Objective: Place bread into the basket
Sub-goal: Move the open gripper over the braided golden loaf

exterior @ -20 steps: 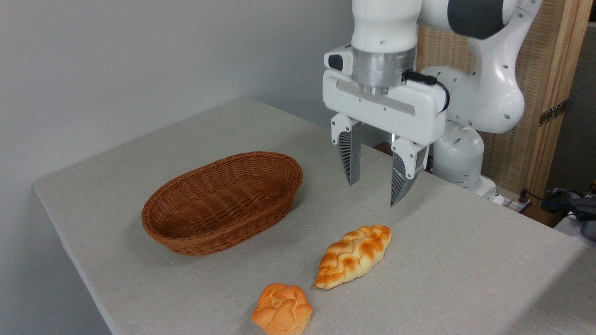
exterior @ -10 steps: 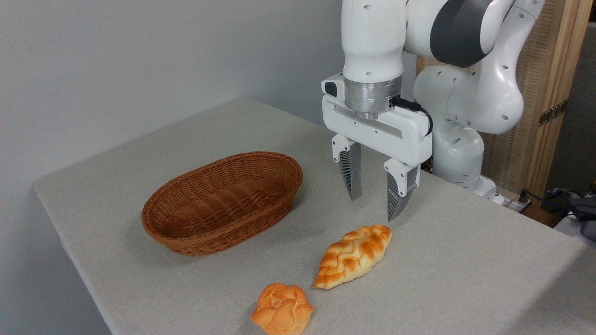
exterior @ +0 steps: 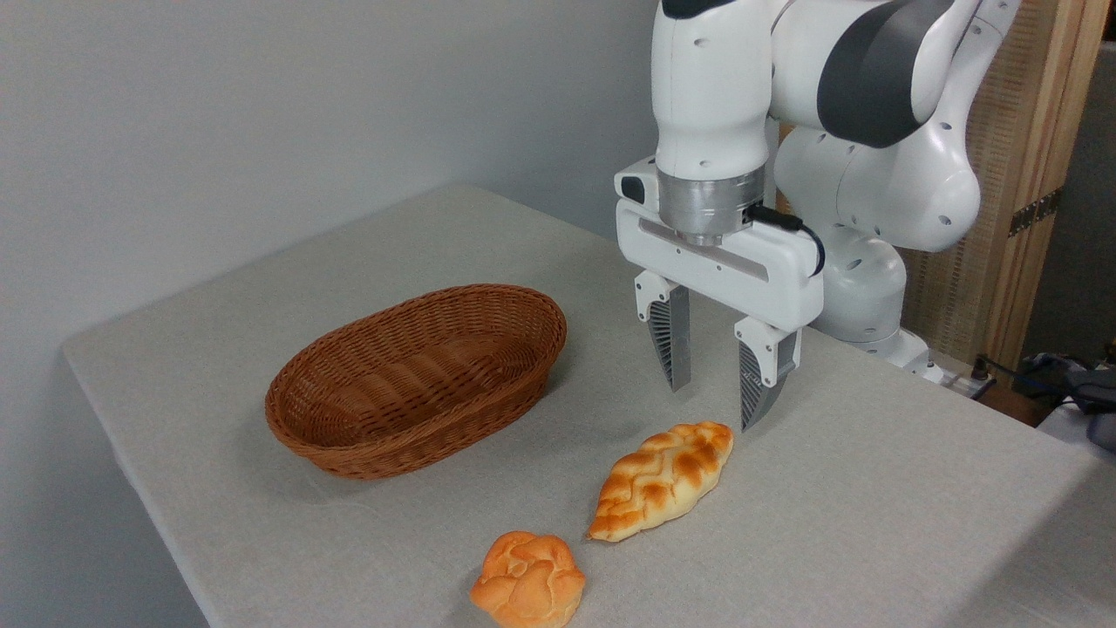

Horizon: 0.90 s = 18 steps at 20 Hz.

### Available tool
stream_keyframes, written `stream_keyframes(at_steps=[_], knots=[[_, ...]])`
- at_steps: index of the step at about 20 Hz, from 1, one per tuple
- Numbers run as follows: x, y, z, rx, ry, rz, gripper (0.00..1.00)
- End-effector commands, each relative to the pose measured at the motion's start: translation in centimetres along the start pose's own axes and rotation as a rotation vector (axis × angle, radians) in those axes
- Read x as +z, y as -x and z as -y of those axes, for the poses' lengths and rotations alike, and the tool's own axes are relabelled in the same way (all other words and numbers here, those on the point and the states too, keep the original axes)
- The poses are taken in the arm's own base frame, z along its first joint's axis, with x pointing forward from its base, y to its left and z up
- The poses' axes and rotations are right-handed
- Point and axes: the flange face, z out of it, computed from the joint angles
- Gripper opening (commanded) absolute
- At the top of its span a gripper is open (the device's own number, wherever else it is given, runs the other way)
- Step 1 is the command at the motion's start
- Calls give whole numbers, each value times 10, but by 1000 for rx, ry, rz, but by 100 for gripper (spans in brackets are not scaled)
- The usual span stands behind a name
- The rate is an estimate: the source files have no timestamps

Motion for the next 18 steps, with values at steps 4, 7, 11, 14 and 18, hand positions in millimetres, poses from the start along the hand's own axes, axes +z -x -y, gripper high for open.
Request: stream_keyframes(at_steps=[4, 7, 11, 14, 18], knots=[[18, -1, -1, 27, -29, -14, 100], [22, 0, 1, 39, -48, -2, 100], [25, 10, 9, 18, -34, -14, 100], [26, 5, 10, 26, -44, -26, 100], [29, -3, 9, 45, -50, -28, 100]])
